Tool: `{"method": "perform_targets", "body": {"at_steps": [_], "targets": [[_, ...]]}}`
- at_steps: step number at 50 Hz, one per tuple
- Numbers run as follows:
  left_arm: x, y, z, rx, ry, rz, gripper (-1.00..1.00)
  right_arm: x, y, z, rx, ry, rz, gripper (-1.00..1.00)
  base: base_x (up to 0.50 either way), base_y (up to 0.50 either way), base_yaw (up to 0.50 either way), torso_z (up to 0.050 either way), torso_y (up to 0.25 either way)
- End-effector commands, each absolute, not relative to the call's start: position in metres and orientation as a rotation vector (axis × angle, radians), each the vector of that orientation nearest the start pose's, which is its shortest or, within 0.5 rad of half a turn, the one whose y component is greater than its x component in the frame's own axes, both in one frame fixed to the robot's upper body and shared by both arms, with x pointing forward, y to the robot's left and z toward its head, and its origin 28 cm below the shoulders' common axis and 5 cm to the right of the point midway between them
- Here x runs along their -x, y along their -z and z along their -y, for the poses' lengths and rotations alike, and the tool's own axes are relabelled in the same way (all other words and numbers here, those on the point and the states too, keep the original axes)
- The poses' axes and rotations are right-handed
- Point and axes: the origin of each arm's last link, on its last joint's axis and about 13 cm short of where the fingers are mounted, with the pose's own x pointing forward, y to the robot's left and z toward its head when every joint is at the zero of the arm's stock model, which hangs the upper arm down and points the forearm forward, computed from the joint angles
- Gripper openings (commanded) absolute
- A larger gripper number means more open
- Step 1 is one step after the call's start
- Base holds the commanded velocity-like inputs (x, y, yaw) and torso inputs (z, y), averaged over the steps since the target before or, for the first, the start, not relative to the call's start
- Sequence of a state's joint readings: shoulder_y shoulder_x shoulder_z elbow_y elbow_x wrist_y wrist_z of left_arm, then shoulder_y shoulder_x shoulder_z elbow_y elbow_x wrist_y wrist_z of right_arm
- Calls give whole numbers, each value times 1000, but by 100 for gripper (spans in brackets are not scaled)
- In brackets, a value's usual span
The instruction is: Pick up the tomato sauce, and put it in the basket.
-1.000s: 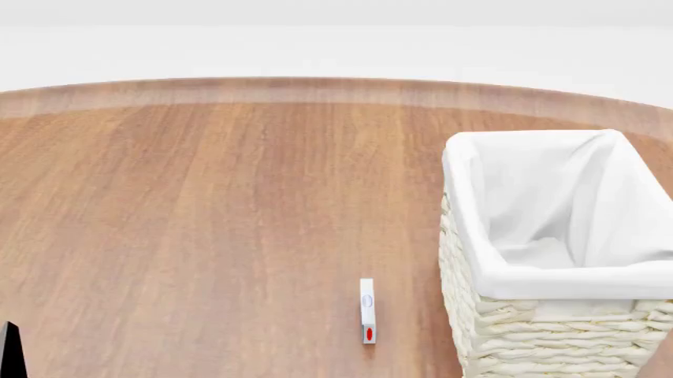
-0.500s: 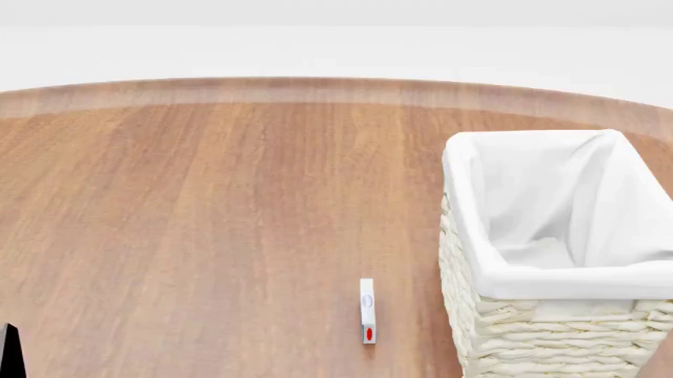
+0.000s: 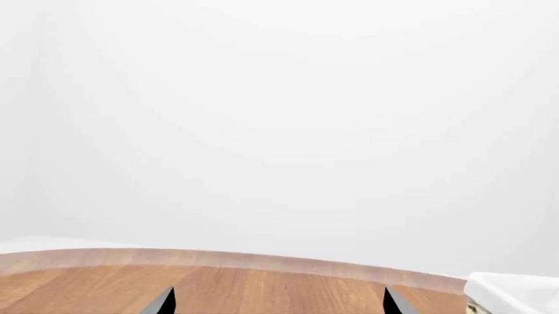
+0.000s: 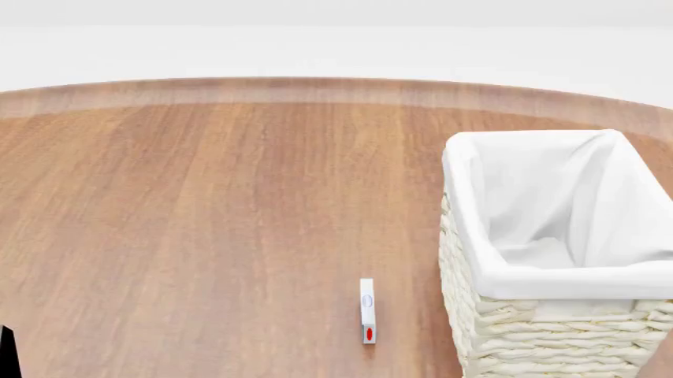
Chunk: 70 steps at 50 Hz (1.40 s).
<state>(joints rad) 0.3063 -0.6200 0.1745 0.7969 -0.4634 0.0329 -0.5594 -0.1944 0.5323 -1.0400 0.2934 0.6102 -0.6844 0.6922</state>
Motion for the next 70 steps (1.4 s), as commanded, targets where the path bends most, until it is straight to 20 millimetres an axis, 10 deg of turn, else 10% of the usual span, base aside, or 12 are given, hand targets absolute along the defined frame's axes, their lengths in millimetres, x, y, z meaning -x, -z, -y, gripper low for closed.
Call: {"method": "perform_targets", "body": {"at_steps": [1,35,70], "targets": [[-127,-128,-235,106,-5,307,100,-54,64,98,-108,3,-361,-100,0,0,0,0,0],[-127,-124,-238,112,-11,297,100,-55,28,58,-29,-128,-297,-100,0,0,0,0,0],[-133,-115,-238,114,-9,277,100,-150,-57,48,58,-169,-264,-100,0,0,0,0,0]]}}
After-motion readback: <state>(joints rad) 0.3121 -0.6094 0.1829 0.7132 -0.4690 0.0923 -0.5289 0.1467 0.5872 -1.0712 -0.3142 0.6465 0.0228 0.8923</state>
